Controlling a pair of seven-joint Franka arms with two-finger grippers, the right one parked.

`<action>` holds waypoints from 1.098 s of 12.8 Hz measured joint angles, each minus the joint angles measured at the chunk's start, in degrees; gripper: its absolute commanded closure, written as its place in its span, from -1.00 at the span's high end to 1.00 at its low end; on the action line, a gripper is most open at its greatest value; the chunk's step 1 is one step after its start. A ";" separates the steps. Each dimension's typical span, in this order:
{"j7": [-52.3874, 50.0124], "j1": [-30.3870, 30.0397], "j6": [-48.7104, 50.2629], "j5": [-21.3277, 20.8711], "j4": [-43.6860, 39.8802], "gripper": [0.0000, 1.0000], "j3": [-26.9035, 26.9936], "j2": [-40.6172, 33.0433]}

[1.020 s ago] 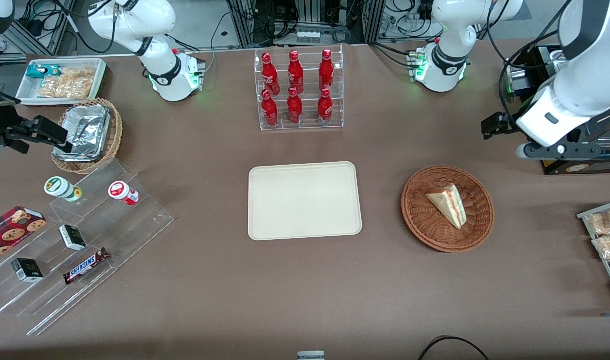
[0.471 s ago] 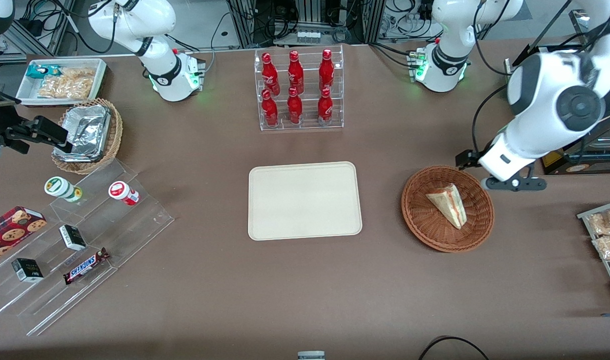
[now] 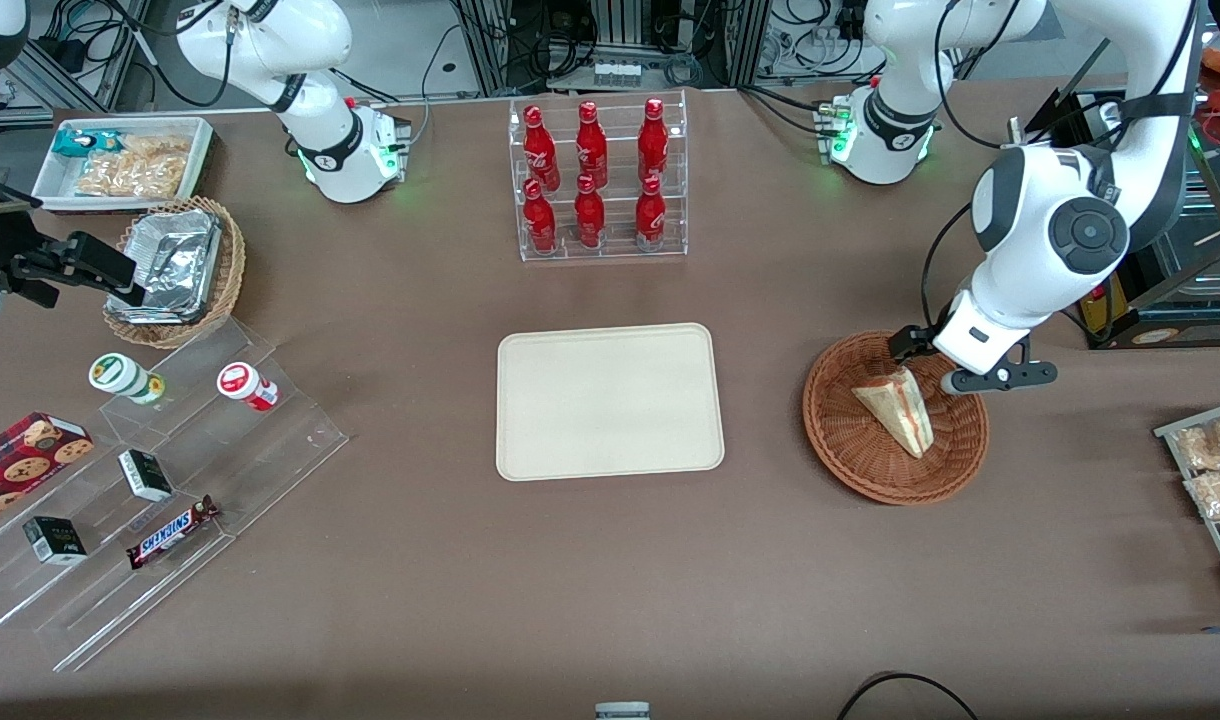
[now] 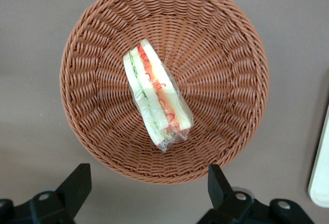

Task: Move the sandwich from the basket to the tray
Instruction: 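Lower the open left gripper over the wrapped sandwich in the wicker basket, then close the left gripper on the sandwich and lift it from the basket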

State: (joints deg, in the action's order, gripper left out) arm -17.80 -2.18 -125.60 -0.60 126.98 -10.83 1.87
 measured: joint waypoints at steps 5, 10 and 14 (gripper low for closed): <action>-16.22 0.00 -7.15 0.01 1.81 1.00 -0.01 3.48; -31.16 0.28 -12.78 0.05 1.99 1.00 -0.17 7.61; -33.67 0.33 -14.12 0.05 1.99 0.70 -0.36 10.63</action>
State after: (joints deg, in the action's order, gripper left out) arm -51.47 -1.86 -139.72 -0.55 128.97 -11.19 12.50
